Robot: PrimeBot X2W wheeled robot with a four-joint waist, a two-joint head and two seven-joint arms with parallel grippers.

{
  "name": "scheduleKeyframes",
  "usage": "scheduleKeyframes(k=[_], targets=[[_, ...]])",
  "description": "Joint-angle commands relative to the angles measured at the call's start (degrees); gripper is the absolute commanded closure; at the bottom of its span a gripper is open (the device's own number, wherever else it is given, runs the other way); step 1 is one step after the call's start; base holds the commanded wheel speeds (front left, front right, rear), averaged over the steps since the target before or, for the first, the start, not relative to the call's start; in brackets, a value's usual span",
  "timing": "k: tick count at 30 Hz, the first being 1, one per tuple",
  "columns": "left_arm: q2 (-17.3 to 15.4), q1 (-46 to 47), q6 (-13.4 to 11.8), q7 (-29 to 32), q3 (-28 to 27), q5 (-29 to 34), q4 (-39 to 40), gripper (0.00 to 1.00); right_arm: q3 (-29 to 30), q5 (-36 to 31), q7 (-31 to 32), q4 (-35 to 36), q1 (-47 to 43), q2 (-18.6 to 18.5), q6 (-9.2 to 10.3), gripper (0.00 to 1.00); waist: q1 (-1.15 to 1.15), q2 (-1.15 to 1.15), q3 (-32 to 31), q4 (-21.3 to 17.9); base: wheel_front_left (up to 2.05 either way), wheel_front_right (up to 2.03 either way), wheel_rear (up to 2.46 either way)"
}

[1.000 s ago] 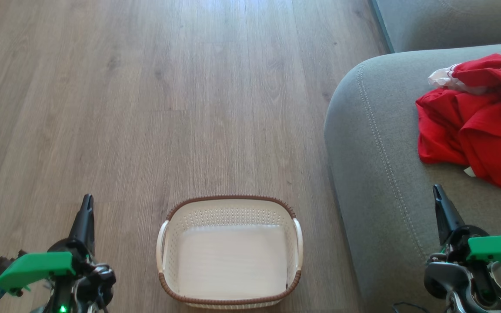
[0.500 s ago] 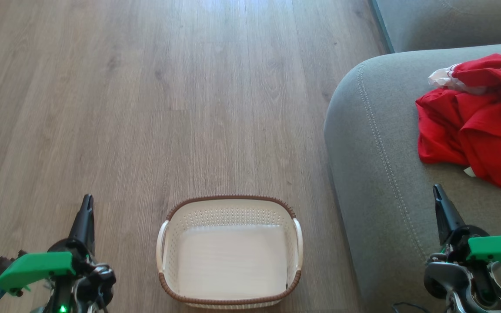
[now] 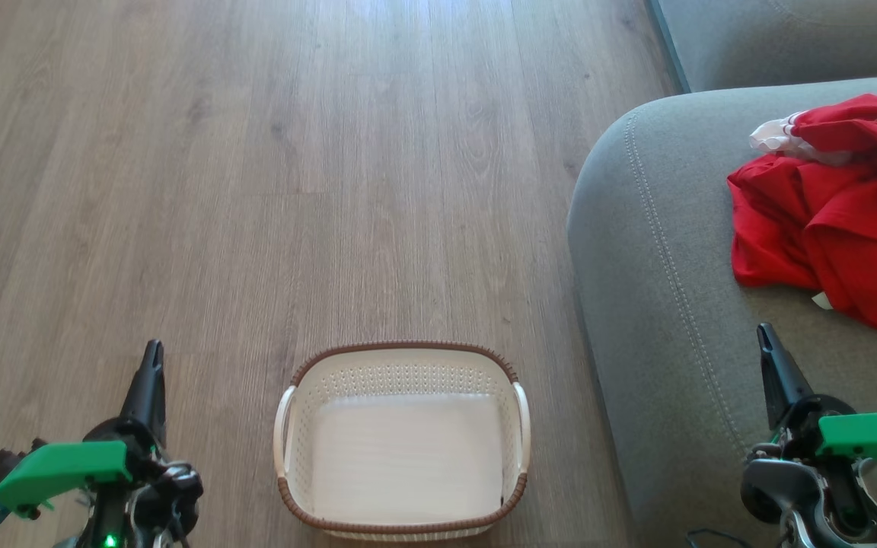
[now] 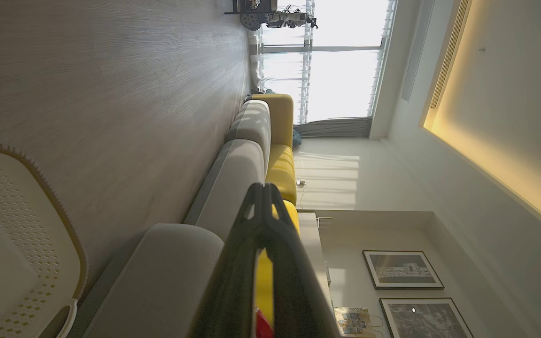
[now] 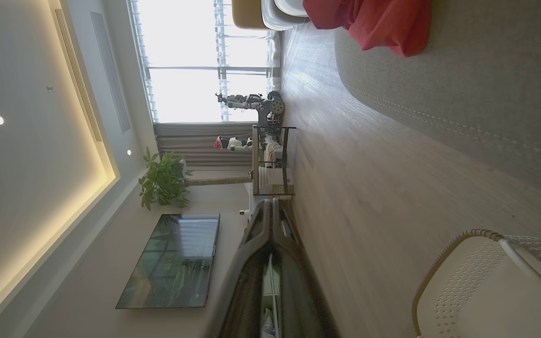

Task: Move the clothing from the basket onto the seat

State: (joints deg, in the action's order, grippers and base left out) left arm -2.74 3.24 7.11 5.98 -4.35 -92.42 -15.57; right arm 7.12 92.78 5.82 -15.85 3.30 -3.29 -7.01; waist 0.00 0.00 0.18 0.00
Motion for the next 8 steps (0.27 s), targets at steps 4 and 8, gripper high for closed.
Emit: scheduleKeyframes(k=[4, 8], targets=[[-0.3, 2.9, 0.4, 0.4, -2.0, 0.2, 1.5, 1.00, -1.0, -0.3, 0.4, 1.8, 2.8, 0.1, -0.47, 1.00, 0.00, 0.00, 0.0, 0.0, 0.00, 0.00, 0.00], [-0.3, 2.9, 0.4, 0.4, -2.1, 0.2, 1.5, 1.00, -0.9, -0.3, 0.4, 1.8, 2.9, 0.1, -0.47, 1.00, 0.00, 0.00, 0.0, 0.0, 0.00, 0.00, 0.00]])
